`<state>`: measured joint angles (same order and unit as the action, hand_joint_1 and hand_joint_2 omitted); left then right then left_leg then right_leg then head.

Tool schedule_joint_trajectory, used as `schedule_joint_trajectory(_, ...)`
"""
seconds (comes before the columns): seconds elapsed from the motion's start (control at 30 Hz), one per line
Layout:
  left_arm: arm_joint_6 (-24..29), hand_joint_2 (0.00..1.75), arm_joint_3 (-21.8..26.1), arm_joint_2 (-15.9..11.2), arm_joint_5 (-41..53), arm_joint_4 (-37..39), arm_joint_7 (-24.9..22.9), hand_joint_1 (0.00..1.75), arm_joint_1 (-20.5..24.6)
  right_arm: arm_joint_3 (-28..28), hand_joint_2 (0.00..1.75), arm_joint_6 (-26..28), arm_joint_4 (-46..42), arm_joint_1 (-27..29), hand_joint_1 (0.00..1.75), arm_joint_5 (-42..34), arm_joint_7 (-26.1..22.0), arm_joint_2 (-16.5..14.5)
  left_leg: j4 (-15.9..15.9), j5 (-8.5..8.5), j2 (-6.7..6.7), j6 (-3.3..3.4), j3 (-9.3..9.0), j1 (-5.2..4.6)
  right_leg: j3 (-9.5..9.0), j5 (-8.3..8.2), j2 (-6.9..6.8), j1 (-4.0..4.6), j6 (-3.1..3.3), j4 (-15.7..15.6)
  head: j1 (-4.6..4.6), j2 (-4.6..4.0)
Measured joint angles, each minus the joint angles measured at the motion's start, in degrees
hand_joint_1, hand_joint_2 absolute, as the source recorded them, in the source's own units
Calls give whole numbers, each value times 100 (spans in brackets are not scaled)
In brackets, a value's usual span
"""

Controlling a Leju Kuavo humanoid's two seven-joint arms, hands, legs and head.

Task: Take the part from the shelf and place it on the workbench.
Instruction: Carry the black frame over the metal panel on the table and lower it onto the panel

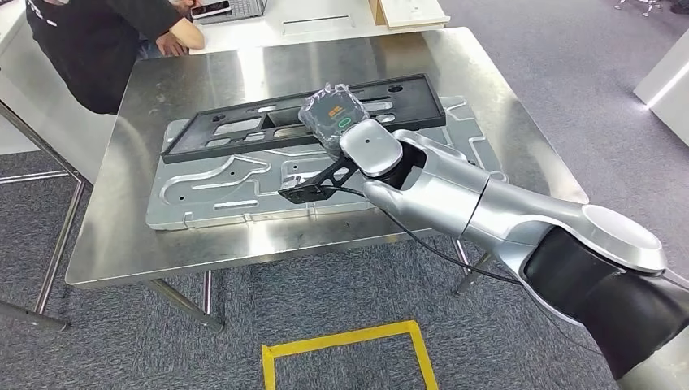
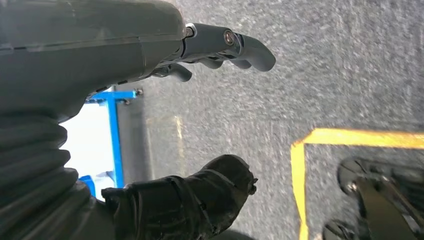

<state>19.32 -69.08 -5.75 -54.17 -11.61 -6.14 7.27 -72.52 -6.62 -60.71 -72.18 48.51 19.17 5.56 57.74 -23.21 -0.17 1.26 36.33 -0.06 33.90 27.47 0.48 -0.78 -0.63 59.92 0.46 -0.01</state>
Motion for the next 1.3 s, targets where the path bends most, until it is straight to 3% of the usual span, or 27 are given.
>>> schedule_joint_trajectory(0.07,0,175,-1,7,1,0,-20,0,-15,0,175,12,49,11,175,17,0,-8,-72,-5,13,47,-88,29,230,213,-14,10,-31,462,16,0)
schedule_joint_trajectory(0.13,1,175,-1,8,8,0,-26,0,-15,-1,175,18,92,36,175,40,-5,-9,-67,-47,13,88,-125,22,661,452,-18,15,-47,1189,21,0)
schedule_joint_trajectory(0.17,0,175,-1,8,17,0,-26,0,-12,-1,175,18,112,63,175,47,-10,-9,-57,-76,7,98,-143,21,834,464,-20,11,-56,1420,21,0)
schedule_joint_trajectory(0.2,-2,175,-1,9,29,0,-24,0,-10,-2,175,18,132,87,175,49,-17,-10,-40,-109,-3,99,-164,23,916,367,-22,3,-63,1452,23,0)
schedule_joint_trajectory(0.27,-18,175,-1,19,56,-1,-8,0,-10,-2,175,19,164,107,175,49,-43,-18,28,-203,-26,73,-211,28,775,-84,-32,-22,-64,902,24,-1)
schedule_joint_trajectory(0.33,-34,175,-2,30,73,-2,17,0,-7,-3,175,15,197,101,175,58,-80,-41,122,-309,-38,13,-218,11,515,-366,-41,-26,-36,270,18,0)
schedule_joint_trajectory(0.37,-36,175,-2,33,75,-2,26,0,1,-4,175,13,216,103,175,63,-97,-61,153,-342,-38,-18,-211,4,448,-389,-38,-15,-12,120,15,1)
schedule_joint_trajectory(0.47,-31,175,-2,39,82,-2,3,0,27,-7,175,13,280,129,175,77,-122,-107,159,-384,-31,-98,-207,8,411,-344,-21,0,81,56,14,0)
schedule_joint_trajectory(0.53,-18,175,-1,49,85,-2,-28,0,31,-7,175,15,314,133,175,86,-122,-120,364,-510,-20,-161,-124,19,359,-333,-18,-29,145,19,2,0)
schedule_joint_trajectory(0.63,0,175,-2,55,84,-2,-49,0,31,-7,175,16,348,177,175,93,-125,-140,1364,-885,-11,-240,411,45,279,-281,-14,-40,201,3,-11,0)
schedule_joint_trajectory(0.67,3,175,-3,55,84,-2,-55,0,26,-7,175,16,362,216,175,93,-127,-143,1632,-922,-11,-251,590,52,247,-256,-13,-37,206,3,-12,0)
schedule_joint_trajectory(0.7,4,175,-3,55,82,-2,-60,0,18,-7,175,15,375,257,175,93,-129,-146,1712,-849,-11,-253,685,57,209,-227,-11,-35,204,3,-11,0)
schedule_joint_trajectory(0.73,5,175,-3,55,81,-2,-65,0,10,-7,175,15,389,291,175,93,-133,-150,1562,-665,-11,-246,670,59,165,-197,-10,-34,199,3,-11,0)
schedule_joint_trajectory(0.8,8,175,-3,52,76,-2,-70,0,-4,-7,175,17,412,315,175,93,-138,-158,816,-181,-14,-203,401,57,75,-137,-6,-36,176,-5,-9,0)
schedule_joint_trajectory(0.87,14,175,-2,48,72,-2,-66,0,0,-7,175,20,431,309,175,92,-142,-165,236,17,-14,-150,143,26,38,-101,2,-23,131,-23,-8,0)
schedule_joint_trajectory(0.93,20,175,-2,45,69,-2,-45,0,12,-7,175,28,447,335,175,84,-164,-167,98,-29,-16,-103,69,-10,24,-90,7,-14,67,-60,-8,-1)
schedule_joint_trajectory(1.03,34,175,-3,50,75,-2,-17,0,14,-7,175,53,451,405,175,41,-231,-177,-20,-28,-9,-10,-40,33,60,19,-9,-1,-16,62,8,0)
schedule_joint_trajectory(1.1,46,175,-3,55,82,-2,-14,0,20,-7,175,78,451,444,175,18,-264,-193,-61,-48,3,55,-113,39,362,274,-21,7,-33,660,16,0)
schedule_joint_trajectory(1.17,57,175,-3,54,86,-2,-14,0,36,-7,175,95,452,513,175,11,-286,-209,-54,-93,4,94,-150,31,792,466,-24,8,-41,1355,18,0)
schedule_joint_trajectory(1.2,61,175,-3,54,87,-2,-14,0,43,-7,175,96,454,555,175,10,-295,-217,-45,-121,-4,101,-171,28,913,424,-25,6,-43,1478,19,1)
schedule_joint_trajectory(1.23,63,175,-3,54,87,-2,-13,0,47,-8,175,96,457,589,175,11,-307,-227,-28,-156,-14,98,-195,28,925,272,-26,4,-40,1373,20,0)
schedule_joint_trajectory(1.3,64,175,-3,56,87,-2,-7,0,45,-9,175,99,469,614,175,13,-321,-247,29,-246,-33,70,-243,28,676,-178,-30,7,-11,668,21,-1)
